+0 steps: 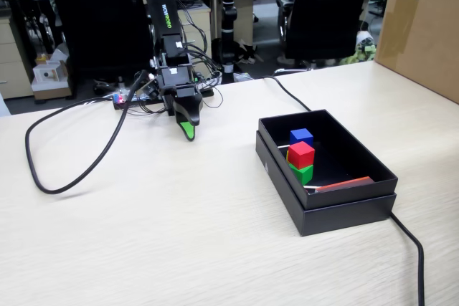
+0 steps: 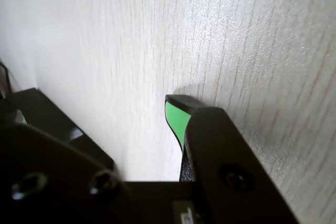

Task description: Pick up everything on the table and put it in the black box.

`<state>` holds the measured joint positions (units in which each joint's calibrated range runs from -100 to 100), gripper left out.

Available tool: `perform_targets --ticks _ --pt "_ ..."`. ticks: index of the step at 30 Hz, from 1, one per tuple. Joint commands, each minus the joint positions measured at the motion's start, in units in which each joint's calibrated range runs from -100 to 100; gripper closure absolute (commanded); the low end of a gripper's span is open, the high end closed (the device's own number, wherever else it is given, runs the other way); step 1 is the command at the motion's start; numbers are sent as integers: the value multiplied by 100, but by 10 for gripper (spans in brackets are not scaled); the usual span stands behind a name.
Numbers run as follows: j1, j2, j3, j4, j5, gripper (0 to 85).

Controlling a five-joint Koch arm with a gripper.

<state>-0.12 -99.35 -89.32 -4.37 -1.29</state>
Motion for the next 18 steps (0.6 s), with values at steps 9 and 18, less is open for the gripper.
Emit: perform_targets --ticks 9,18 --pt "10 -65 -814 684 -112 352" --pt "10 -42 -805 649 -98 352"
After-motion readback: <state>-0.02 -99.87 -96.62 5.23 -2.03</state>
